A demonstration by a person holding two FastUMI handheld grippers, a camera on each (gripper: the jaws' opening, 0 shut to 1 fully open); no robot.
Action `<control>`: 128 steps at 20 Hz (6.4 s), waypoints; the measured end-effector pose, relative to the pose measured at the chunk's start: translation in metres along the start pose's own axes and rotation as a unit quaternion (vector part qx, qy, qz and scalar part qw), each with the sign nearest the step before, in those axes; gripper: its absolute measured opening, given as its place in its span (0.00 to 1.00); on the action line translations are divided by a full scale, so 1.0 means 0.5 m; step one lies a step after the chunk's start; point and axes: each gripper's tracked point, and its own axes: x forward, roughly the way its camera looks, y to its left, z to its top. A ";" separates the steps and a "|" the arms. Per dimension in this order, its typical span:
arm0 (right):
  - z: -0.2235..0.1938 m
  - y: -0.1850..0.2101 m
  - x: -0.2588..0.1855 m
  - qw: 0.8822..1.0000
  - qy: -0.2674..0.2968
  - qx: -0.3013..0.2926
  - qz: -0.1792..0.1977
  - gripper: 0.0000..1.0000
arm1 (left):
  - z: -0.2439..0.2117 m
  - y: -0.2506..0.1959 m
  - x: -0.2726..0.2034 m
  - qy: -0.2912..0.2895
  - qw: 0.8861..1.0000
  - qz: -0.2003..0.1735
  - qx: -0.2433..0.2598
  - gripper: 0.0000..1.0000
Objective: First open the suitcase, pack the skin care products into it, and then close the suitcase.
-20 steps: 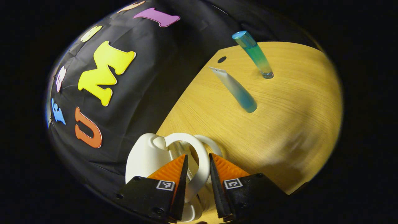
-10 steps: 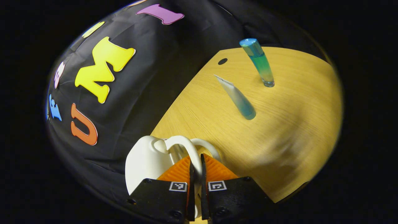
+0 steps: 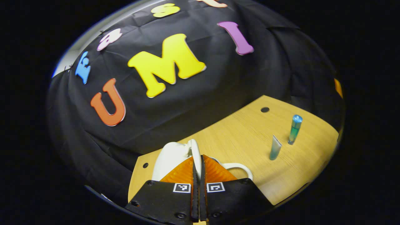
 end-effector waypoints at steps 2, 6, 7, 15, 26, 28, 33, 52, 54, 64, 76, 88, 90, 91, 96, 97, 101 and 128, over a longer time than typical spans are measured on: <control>0.016 0.038 0.001 1.000 -0.003 -0.003 0.014 0.80 | 0.010 0.100 -0.004 -0.018 0.999 0.021 -0.023 0.04; 0.035 0.109 -0.012 0.999 -0.004 -0.014 0.037 0.80 | -0.048 0.300 -0.016 -0.036 0.994 0.064 -0.081 0.04; 0.040 0.126 -0.017 0.999 -0.005 -0.021 0.042 0.80 | -0.071 0.346 -0.021 -0.041 0.991 0.074 -0.105 0.04; 0.053 0.214 -0.038 0.996 0.012 -0.067 0.055 0.80 | -0.421 0.605 0.061 0.009 0.958 0.116 -0.263 0.04; 0.033 0.308 -0.038 0.991 0.042 -0.112 0.063 0.80 | -0.730 0.526 0.231 0.136 0.934 0.071 -0.324 0.12; 0.025 0.316 -0.034 0.990 0.046 -0.112 0.066 0.80 | -0.744 0.545 0.229 0.146 0.935 0.094 -0.310 0.25; 0.022 0.300 -0.018 0.994 0.048 -0.084 0.059 0.80 | -0.640 0.568 0.178 0.109 0.950 0.115 -0.268 0.85; -0.092 -0.012 0.011 0.996 0.073 -0.051 0.027 0.80 | -0.043 -0.223 0.012 -0.040 0.957 -0.070 -0.278 0.99; -0.101 -0.046 0.011 0.995 0.080 -0.055 0.024 0.79 | -0.053 -0.325 0.015 -0.021 0.954 -0.107 -0.281 0.99; -0.181 -0.179 0.004 0.987 0.138 -0.079 0.001 0.80 | -0.093 -0.588 0.149 0.014 0.959 -0.170 -0.227 1.00; -0.250 -0.145 0.062 0.983 0.169 -0.063 0.036 0.80 | -0.154 -0.656 0.281 0.078 0.957 -0.183 -0.210 0.83; -0.421 0.059 0.214 0.960 0.230 -0.020 0.158 0.80 | -0.079 -0.611 0.236 0.046 0.956 -0.221 -0.190 0.35; -0.430 0.081 0.243 0.959 0.233 -0.007 0.161 0.79 | -0.060 -0.587 0.211 0.047 0.952 -0.218 -0.210 0.35; -0.438 0.089 0.256 0.958 0.238 -0.003 0.161 0.80 | -0.054 -0.581 0.197 0.048 0.950 -0.216 -0.221 0.35; -0.488 0.126 0.294 0.949 0.273 0.033 0.156 0.75 | -0.033 -0.498 0.147 0.050 0.953 -0.187 -0.235 0.35; -0.493 0.134 0.302 0.947 0.278 0.040 0.156 0.75 | -0.037 -0.479 0.143 0.053 0.953 -0.179 -0.238 0.35; -0.508 0.142 0.330 0.947 0.287 0.052 0.136 0.69 | -0.068 -0.395 0.142 0.069 0.957 -0.136 -0.245 0.35; -0.255 0.077 0.202 0.954 0.255 0.030 0.155 0.35 | -0.564 -0.041 0.091 0.498 0.825 0.209 -0.164 0.36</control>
